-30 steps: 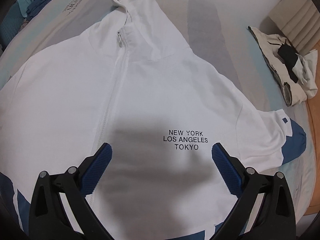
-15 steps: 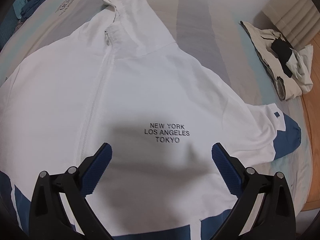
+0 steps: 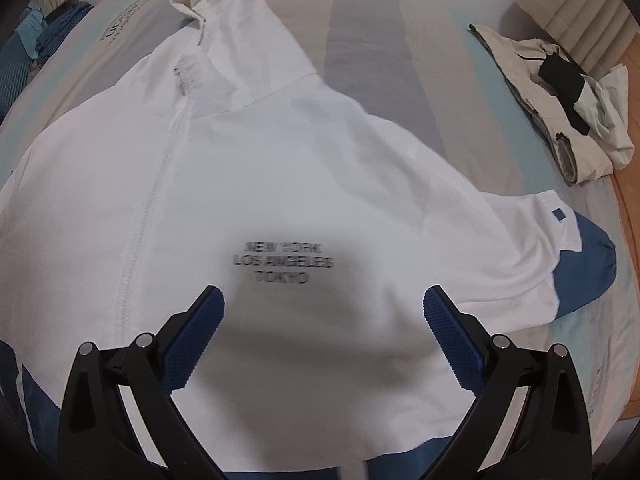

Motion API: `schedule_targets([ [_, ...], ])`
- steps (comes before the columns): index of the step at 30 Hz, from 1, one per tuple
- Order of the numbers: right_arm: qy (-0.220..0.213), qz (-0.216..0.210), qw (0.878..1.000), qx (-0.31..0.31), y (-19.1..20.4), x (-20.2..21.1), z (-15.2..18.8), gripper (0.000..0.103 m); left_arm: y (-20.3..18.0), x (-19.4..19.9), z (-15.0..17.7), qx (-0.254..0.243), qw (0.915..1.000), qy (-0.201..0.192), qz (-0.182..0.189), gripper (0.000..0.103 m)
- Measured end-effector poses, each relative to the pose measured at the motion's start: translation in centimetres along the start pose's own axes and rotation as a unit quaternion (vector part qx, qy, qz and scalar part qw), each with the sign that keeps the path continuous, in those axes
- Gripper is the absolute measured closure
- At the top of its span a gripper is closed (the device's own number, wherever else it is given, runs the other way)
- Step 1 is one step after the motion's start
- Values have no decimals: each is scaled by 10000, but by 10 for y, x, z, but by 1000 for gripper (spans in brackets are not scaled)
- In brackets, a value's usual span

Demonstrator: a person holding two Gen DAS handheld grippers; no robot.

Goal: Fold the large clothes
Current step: 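Grasp the navy sleeve cuff with the left gripper and lift it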

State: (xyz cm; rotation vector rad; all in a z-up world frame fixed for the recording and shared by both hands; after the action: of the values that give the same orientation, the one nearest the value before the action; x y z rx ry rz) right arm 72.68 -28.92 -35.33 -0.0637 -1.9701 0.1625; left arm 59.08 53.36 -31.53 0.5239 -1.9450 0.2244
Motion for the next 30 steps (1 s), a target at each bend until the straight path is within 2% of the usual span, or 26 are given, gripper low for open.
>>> schedule_targets([
  [2, -13, 31, 10000, -22, -10, 4, -3, 7, -28, 15, -4, -6, 9998, -140, 166, 88],
  [7, -75, 66, 9999, -91, -41, 14, -10, 7, -145, 55, 4, -261, 9958, -478, 737, 87],
  [14, -162, -128, 9996, -200, -81, 24, -13, 7, -328, 84, 32, -607, 9809, -740, 1696, 87],
  [21, -187, -225, 9990, -345, -125, 23, -4, 7, -500, 97, 70, -988, 9640, -672, 2375, 87],
  [27, -159, -332, 9977, -566, -162, 19, 9, 7, -622, 106, 113, -1420, 9524, -502, 2650, 87],
  [30, -107, -345, 9971, -663, -179, 14, 18, 7, -672, 106, 143, -1513, 9495, -343, 2726, 87],
])
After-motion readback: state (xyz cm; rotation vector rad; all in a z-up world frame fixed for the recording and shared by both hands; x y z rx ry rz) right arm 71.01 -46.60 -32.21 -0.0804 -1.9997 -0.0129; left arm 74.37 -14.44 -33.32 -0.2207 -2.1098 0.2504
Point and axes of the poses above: each gripper's, at about its wrist camera, not at the fingertips, and x roughly against the way its jaws point, y to its left, z to its underside, the point moved 10 cm from there along -x, roughly the way its jaws point, and after that the axes turned 2 degrees about -x, right-handed, at the moved point
